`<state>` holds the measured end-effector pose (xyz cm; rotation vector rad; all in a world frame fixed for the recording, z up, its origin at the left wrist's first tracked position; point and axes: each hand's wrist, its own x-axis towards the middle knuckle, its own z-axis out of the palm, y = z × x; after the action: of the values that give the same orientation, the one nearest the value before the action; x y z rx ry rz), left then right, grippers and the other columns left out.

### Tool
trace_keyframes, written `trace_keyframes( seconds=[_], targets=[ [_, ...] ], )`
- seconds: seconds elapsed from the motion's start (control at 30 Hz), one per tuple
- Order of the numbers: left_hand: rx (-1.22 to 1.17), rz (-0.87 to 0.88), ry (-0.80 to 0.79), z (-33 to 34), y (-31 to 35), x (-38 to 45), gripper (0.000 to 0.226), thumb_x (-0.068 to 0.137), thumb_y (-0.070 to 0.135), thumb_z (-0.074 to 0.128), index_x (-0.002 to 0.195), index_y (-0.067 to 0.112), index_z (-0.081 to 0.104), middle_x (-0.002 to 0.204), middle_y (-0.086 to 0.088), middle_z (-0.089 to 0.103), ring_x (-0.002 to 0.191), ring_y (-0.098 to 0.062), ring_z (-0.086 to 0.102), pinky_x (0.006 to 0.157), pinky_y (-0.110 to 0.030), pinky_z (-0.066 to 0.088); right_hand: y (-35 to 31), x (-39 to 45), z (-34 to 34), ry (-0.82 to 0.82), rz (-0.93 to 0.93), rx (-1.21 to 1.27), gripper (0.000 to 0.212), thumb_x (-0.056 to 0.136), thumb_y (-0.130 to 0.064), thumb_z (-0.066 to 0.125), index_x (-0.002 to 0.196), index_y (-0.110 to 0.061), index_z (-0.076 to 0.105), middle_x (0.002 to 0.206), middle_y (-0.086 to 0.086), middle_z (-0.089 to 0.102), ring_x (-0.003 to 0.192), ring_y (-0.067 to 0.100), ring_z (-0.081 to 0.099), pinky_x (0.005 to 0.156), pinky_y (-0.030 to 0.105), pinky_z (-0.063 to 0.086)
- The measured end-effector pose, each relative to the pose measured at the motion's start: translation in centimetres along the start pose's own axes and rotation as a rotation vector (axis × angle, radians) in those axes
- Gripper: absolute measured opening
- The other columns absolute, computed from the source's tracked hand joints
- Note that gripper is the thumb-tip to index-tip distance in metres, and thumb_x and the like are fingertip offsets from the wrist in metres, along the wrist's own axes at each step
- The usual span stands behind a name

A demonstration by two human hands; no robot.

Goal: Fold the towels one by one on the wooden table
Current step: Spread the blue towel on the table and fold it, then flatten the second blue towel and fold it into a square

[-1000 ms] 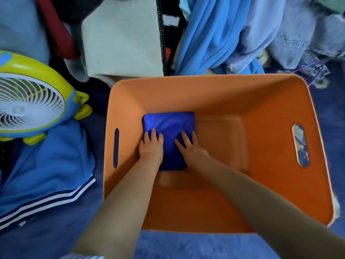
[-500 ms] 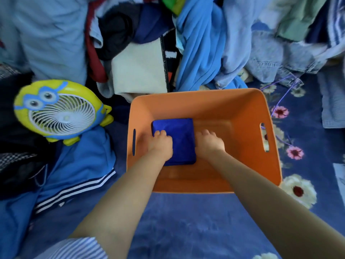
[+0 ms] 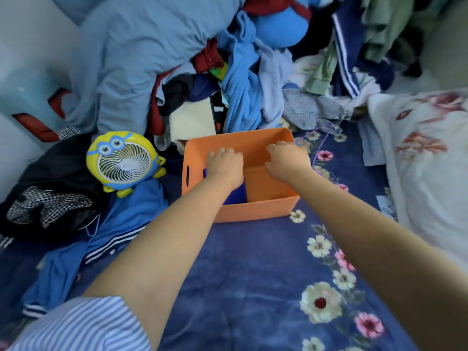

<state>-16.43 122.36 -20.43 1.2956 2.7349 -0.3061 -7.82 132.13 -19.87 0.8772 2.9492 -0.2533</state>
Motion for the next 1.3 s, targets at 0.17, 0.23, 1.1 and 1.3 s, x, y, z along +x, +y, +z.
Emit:
trace_keyframes(
  seconds=[0.17, 0.23, 1.1, 1.3],
  targets=[
    [0.016, 0.075, 0.046, -2.5, 3.7, -7.6, 0.031, 0.092, 0.018, 0.047, 0.121, 0.011, 0.054, 0.129, -0.01, 0.05, 0.126, -0.028, 0.04, 0.103, -0.037, 0.03, 1.4, -9.9, -3.1, 0.062, 0.031, -0.03, 0.032, 0.091, -0.02, 0.045, 0.118, -0.005, 0.052, 0.119, 0.015, 0.055, 0.113, 0.033, 0.049, 0.096, 0.041, 0.036],
    [0.048, 0.123, 0.082, -3.6, 5.4, -10.4, 0.033, 0.092, 0.017, 0.046, 0.123, 0.011, 0.053, 0.129, -0.011, 0.049, 0.126, -0.029, 0.039, 0.103, -0.038, 0.029, 2.3, -13.7, -3.7, 0.096, 0.061, -0.049, 0.034, 0.091, -0.02, 0.044, 0.121, -0.007, 0.052, 0.121, 0.014, 0.054, 0.114, 0.033, 0.048, 0.094, 0.04, 0.038],
    [0.174, 1.346, 0.341, -6.4, 46.1, -67.5, 0.033, 0.094, 0.021, 0.04, 0.121, 0.009, 0.055, 0.125, -0.013, 0.051, 0.12, -0.029, 0.043, 0.097, -0.038, 0.035, 12.1, -91.5, -3.4, 0.287, 1.227, -0.172, 0.038, 0.092, -0.027, 0.044, 0.125, -0.011, 0.05, 0.127, 0.011, 0.052, 0.116, 0.03, 0.049, 0.089, 0.038, 0.044],
    [0.13, 1.476, 0.344, -5.6, 56.0, -80.6, 0.033, 0.094, 0.021, 0.041, 0.12, 0.009, 0.055, 0.126, -0.012, 0.05, 0.121, -0.029, 0.042, 0.094, -0.037, 0.037, 14.3, -107.3, -3.3, 0.257, 1.428, -0.206, 0.042, 0.092, -0.028, 0.044, 0.13, -0.011, 0.047, 0.133, 0.012, 0.048, 0.121, 0.031, 0.045, 0.095, 0.038, 0.04]
  ],
)
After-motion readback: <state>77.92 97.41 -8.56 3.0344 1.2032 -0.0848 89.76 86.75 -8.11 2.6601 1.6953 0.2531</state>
